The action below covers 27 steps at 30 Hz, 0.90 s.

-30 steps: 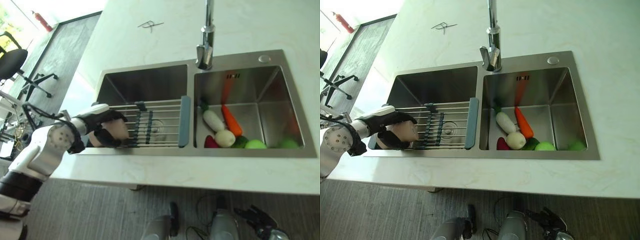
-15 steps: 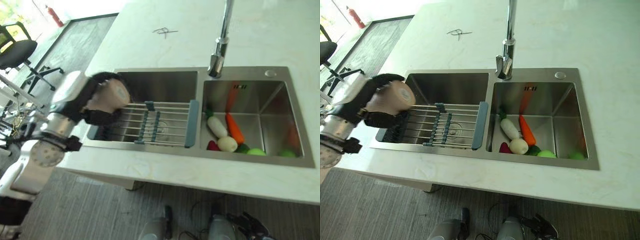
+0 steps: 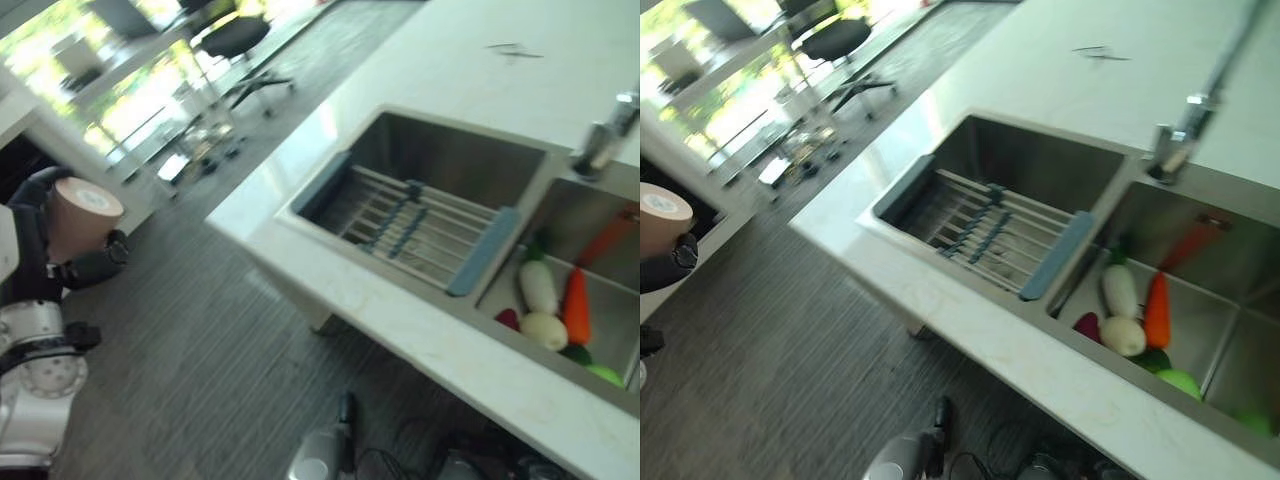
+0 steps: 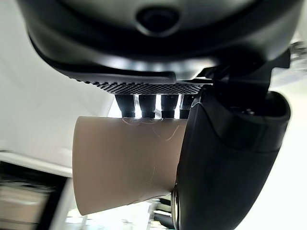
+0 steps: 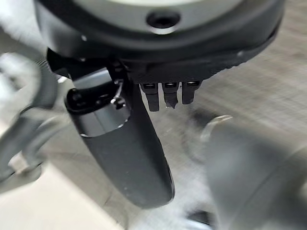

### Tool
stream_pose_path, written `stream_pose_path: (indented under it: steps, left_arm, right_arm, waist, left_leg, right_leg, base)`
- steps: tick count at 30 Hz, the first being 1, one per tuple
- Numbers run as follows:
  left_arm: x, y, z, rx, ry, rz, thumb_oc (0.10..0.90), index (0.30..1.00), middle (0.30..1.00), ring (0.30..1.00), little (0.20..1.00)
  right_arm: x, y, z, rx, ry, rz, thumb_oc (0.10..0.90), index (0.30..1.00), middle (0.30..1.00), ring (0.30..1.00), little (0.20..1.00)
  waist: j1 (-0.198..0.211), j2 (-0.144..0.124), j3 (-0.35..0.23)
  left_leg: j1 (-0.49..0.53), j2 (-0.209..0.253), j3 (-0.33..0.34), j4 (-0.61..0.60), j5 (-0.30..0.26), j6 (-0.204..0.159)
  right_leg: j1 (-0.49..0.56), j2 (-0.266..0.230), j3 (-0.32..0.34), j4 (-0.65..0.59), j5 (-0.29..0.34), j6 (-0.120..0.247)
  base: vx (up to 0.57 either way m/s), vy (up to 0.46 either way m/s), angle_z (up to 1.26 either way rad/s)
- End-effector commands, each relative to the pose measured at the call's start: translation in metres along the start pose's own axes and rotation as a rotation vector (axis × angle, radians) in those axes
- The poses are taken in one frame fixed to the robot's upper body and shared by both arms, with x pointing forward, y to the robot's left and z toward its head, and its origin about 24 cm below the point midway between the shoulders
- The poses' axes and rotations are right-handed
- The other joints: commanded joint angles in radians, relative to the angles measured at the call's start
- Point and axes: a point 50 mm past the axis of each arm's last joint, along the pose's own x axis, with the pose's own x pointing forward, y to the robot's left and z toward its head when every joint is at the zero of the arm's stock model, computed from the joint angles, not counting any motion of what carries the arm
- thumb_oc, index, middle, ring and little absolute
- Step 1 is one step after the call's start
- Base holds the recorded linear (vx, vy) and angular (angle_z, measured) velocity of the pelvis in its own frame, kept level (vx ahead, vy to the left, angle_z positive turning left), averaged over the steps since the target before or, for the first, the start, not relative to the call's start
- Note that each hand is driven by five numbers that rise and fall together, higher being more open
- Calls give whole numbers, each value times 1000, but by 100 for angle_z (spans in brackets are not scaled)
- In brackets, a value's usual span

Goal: Place the dishes in the dishwasher.

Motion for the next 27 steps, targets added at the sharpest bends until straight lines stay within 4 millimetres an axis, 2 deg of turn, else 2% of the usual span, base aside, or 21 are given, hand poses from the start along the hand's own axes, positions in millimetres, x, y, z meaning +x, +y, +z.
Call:
stream_pose_path:
  steps: [1, 2, 3, 5, 7, 9, 11, 12, 13, 14, 15, 17, 20, 21, 22, 23, 24, 25, 26, 27]
  left_arm:
    - [26, 51, 40, -97, -208, 373, 400, 300, 300, 300, 300]
    - [26, 50, 40, -104, -207, 373, 400, 300, 300, 300, 300]
    - [26, 50, 43, -123, -234, 357, 400, 300, 300, 300, 300]
    - [25, 51, 49, -138, -280, 317, 400, 300, 300, 300, 300]
    - [22, 49, 58, -164, -331, 285, 400, 300, 300, 300, 300]
    - [19, 45, 67, -196, -372, 234, 400, 300, 300, 300, 300]
    - [18, 37, 76, -269, -407, 161, 400, 300, 300, 300, 300]
    - [19, 32, 84, -310, -442, 117, 400, 300, 300, 300, 300]
    - [19, 28, 89, -328, -460, 92, 400, 300, 300, 300, 300]
    - [20, 23, 97, -360, -480, 59, 400, 300, 300, 300, 300]
    - [20, 21, 100, -374, -485, 44, 400, 300, 300, 300, 300]
    - [18, 15, 103, -398, -477, 18, 400, 300, 300, 300, 300]
    - [16, 4, 109, -453, -470, -55, 400, 300, 300, 300, 300]
    - [15, 0, 112, -471, -473, -80, 400, 300, 300, 300, 300]
    - [14, -6, 116, -493, -484, -105, 400, 300, 300, 300, 300]
    - [12, -13, 121, -521, -490, -122, 400, 300, 300, 300, 300]
    - [11, -16, 122, -532, -487, -127, 400, 300, 300, 300, 300]
    - [9, -21, 122, -557, -463, -134, 400, 300, 300, 300, 300]
    - [9, -23, 122, -566, -462, -138, 400, 300, 300, 300, 300]
    - [6, -27, 124, -604, -458, -158, 400, 300, 300, 300, 300]
  right_arm:
    - [-6, -10, -22, -7, 44, -66, 800, 900, 900, 900, 900]
    - [-7, -12, -24, -14, 45, -80, 800, 900, 900, 900, 900]
    - [-8, -14, -27, 20, 54, -107, 800, 900, 900, 900, 900]
    - [-8, -16, -29, 82, 58, -148, 800, 900, 900, 900, 900]
    - [-8, -11, -30, 149, 54, -166, 800, 900, 900, 900, 900]
    - [-8, -4, -32, 193, 45, -160, 800, 900, 900, 900, 900]
    - [-9, 3, -33, 202, 28, -149, 800, 900, 900, 900, 900]
    - [-10, 6, -34, 211, 20, -142, 800, 900, 900, 900, 900]
    - [-10, 7, -34, 207, 14, -137, 800, 900, 900, 900, 900]
    - [-11, 9, -34, 204, 5, -123, 800, 900, 900, 900, 900]
    - [-11, 9, -34, 205, 2, -114, 800, 900, 900, 900, 900]
    - [-10, 10, -30, 149, -5, -65, 800, 900, 900, 900, 900]
    - [-9, 12, -26, 11, -17, 8, 800, 900, 900, 900, 900]
    - [-9, 13, -25, -20, -22, 21, 800, 900, 900, 900, 900]
    - [-9, 11, -27, -9, -14, 25, 800, 900, 900, 900, 900]
    - [-9, 6, -27, 9, -1, 21, 800, 900, 900, 900, 900]
    - [-9, 4, -27, 6, 5, 22, 800, 900, 900, 900, 900]
    - [-8, 2, -24, -42, 10, 36, 800, 900, 900, 900, 900]
    - [-8, 1, -23, -53, 12, 36, 800, 900, 900, 900, 900]
    - [-6, -2, -19, -79, 5, 39, 800, 900, 900, 900, 900]
  waist:
    - [-71, 46, -30]
    - [-78, 50, -36]
    - [-80, 55, -38]
    - [-68, 50, -33]
    - [-40, 35, -23]
    - [-37, 28, -19]
    - [-59, 31, -19]
    - [-82, 35, -20]
    - [-96, 38, -24]
    - [-112, 30, -30]
    - [-116, 21, -30]
    - [-127, -1, -29]
    - [-141, -34, -18]
    - [-148, -44, -13]
    - [-156, -44, -10]
    - [-160, -42, -13]
    - [-162, -47, -20]
    - [-157, -52, -36]
    - [-154, -57, -34]
    - [-138, -94, -19]
  left_leg:
    - [89, -1, -39, 37, -98, 43]
    - [100, 1, -32, 37, -111, 45]
    - [106, -11, -26, 37, -153, 52]
    - [116, -58, -45, 37, -208, 75]
    - [115, -95, -54, 37, -225, 104]
    - [112, -121, -87, 37, -234, 134]
    - [107, -135, -140, 37, -238, 163]
    - [92, -141, -168, 37, -215, 181]
    - [90, -146, -195, 37, -214, 186]
    - [94, -165, -225, 37, -218, 199]
    - [99, -177, -233, 37, -225, 206]
    - [114, -198, -237, 37, -243, 216]
    - [136, -229, -245, 37, -275, 225]
    - [146, -239, -250, 37, -290, 231]
    - [150, -235, -259, 37, -294, 234]
    - [163, -224, -275, 37, -282, 220]
    - [169, -225, -282, 37, -271, 211]
    - [219, -204, -259, 37, -227, 175]
    - [240, -194, -248, 50, -175, 158]
    - [105, -180, -209, 357, -60, 112]
  right_leg:
    - [-1, 10, 110, 4, -47, 109]
    - [-6, -4, 104, 4, -32, 121]
    - [-11, -31, 103, 4, 1, 142]
    - [-1, -90, 109, 4, 63, 179]
    - [38, -132, 97, 4, 90, 186]
    - [70, -124, 126, 4, 109, 172]
    - [88, -63, 199, 4, 118, 155]
    - [83, 16, 243, 4, 88, 119]
    - [86, 78, 270, 4, 41, 103]
    - [90, 171, 290, 5, -13, 89]
    - [83, 196, 292, 14, -16, 88]
    - [34, 232, 282, 4, 5, 88]
    - [-62, 245, 309, 4, 26, 102]
    - [-105, 246, 320, 4, 71, 118]
    - [-128, 263, 336, 4, 92, 117]
    - [-106, 300, 359, 4, 32, 84]
    - [-105, 306, 364, 4, 25, 73]
    - [-77, 305, 343, 4, -10, 44]
    - [-61, 306, 348, 4, -23, 35]
    - [-18, 283, 366, 4, -48, 4]
  base:
    - [-186, 518, 132]
    - [-167, 560, 102]
    - [-122, 614, 101]
    - [-55, 602, 154]
    - [-43, 412, 115]
    - [-10, 268, 30]
    - [26, 267, 83]
    - [34, 240, 141]
    - [101, 244, 148]
    - [194, 194, 165]
    - [233, 169, 149]
    - [206, 22, 112]
    - [207, -103, 63]
    - [300, -147, -19]
    - [419, -241, -23]
    - [424, -242, 83]
    - [505, -286, 78]
    - [394, -204, 80]
    - [464, -344, -12]
    - [298, -312, 11]
